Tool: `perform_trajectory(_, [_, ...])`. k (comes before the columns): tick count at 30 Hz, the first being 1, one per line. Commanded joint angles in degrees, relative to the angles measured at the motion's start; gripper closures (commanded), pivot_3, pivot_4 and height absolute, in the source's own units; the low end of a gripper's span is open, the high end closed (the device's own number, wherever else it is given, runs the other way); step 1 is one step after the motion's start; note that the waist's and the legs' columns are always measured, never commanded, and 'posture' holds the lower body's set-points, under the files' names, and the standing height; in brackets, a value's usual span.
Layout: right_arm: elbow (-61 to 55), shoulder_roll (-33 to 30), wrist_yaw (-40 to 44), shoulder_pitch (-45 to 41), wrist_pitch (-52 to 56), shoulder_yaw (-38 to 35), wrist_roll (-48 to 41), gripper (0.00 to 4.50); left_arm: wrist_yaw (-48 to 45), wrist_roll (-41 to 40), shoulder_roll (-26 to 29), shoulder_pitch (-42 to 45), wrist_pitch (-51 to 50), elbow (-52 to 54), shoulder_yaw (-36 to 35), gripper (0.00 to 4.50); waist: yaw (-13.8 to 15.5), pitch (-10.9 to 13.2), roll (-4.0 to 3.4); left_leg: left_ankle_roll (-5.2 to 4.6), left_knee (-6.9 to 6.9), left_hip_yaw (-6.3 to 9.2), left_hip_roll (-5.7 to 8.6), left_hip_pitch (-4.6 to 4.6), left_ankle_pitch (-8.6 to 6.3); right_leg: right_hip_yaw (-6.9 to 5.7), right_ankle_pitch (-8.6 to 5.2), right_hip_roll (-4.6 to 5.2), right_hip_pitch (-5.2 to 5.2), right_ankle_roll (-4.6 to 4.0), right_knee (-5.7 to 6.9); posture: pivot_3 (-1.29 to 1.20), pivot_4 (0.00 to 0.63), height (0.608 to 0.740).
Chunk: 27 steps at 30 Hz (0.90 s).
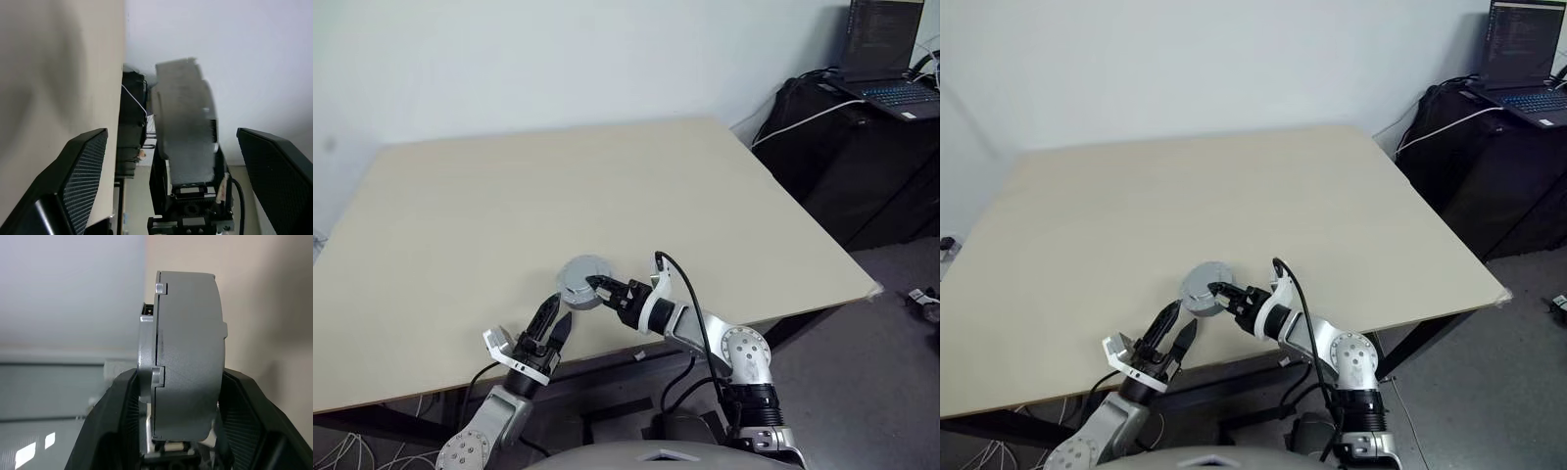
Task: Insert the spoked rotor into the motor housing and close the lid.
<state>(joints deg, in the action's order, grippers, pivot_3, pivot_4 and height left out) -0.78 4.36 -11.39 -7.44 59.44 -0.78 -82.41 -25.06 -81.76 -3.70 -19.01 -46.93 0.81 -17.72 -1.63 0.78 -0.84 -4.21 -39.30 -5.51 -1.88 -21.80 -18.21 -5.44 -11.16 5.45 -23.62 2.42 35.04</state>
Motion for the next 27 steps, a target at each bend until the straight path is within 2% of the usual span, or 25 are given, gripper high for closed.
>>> perform_trajectory(1, [-2.2,1.7,2.6,-1.0,1.1,0.6,-2.5,2.40,-0.2,-1.7,-1.7,1.5,-0.6,-0.1,0.5,0.04,0.0,0.0,0.00,0.00,0.00,0.00,0.00,0.00,0.00,0.00,0.00,0.00,0.00,0.00,0.00,0.00,0.000,0.740])
perform_trajectory(21, [0.2,1.4,4.5,-1.8,7.8,1.5,-2.8,2.40,-3.1,-2.4,-1.7,2.8,-0.4,-2.0,1.0,0.04,0.1,0.0,0.03,0.00,-0.01,0.01,0.00,0.00,-0.01,-0.01,0.00,0.01,-0.02,0.00,-0.01,0.00,0.000,0.740])
perform_trajectory(24, [0.5,1.4,4.9,-2.0,7.9,1.3,-2.7,2.40,-2.9,-2.6,-1.9,2.7,-0.4,-1.9,1.0,0.60,0.1,0.0,0.03,0.01,0.00,0.01,0.00,0.00,-0.01,-0.01,0.00,0.01,-0.02,0.00,-0.01,0.00,0.000,0.740])
perform_trajectory(27, [0.6,1.5,4.9,-2.0,7.9,1.2,-2.6,2.40,-2.7,-2.9,-1.9,2.6,-0.5,-1.6,1.1,1.65,0.0,0.0,0.04,0.01,0.00,0.01,0.00,-0.01,-0.01,-0.02,0.00,0.01,-0.03,0.00,-0.02,0.00,0.000,0.740])
